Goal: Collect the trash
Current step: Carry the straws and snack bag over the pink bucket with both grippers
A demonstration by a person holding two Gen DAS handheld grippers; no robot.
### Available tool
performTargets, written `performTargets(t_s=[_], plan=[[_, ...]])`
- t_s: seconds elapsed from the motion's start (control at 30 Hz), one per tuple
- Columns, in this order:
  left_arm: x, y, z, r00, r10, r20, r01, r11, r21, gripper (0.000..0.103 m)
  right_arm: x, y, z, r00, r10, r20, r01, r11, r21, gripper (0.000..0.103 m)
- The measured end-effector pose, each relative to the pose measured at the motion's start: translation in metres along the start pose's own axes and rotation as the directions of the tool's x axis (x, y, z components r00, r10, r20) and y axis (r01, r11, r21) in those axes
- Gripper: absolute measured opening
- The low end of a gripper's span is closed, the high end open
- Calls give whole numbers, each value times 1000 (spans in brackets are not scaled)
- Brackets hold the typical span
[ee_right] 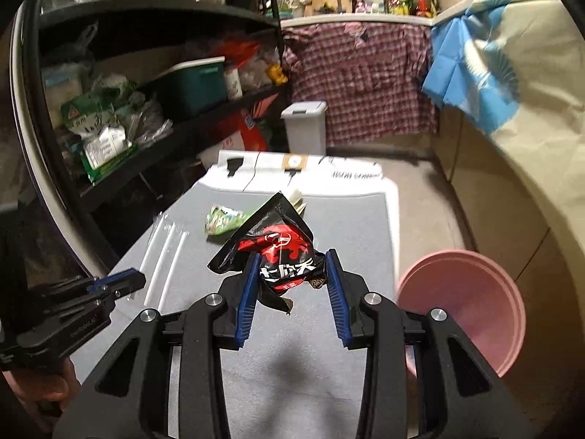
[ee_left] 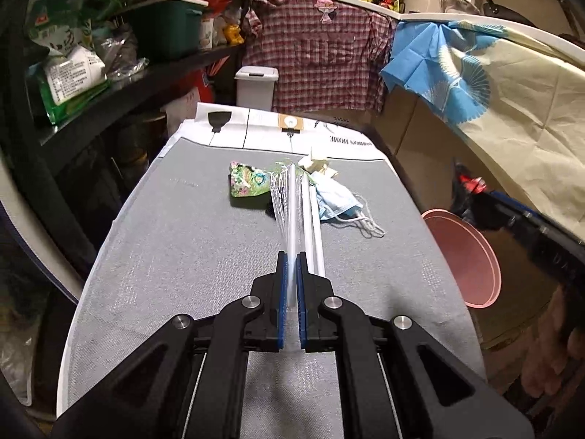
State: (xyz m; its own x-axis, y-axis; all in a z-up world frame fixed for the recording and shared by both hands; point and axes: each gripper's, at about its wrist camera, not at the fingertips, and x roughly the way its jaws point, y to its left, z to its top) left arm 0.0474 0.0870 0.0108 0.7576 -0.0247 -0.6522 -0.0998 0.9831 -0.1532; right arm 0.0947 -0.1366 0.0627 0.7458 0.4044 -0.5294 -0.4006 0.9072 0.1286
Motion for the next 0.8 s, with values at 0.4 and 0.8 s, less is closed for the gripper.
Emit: performTargets(t_s=[0.4, 0.8], plan=[[-7, -22, 3, 999, -33, 20, 32, 999, 30, 5, -50, -34, 38, 994, -80, 78, 80, 997, 6, 36], [2, -45, 1, 998, -64, 6, 64, 996, 66, 5, -46, -103, 23, 974, -219, 66, 214, 974, 76, 36]])
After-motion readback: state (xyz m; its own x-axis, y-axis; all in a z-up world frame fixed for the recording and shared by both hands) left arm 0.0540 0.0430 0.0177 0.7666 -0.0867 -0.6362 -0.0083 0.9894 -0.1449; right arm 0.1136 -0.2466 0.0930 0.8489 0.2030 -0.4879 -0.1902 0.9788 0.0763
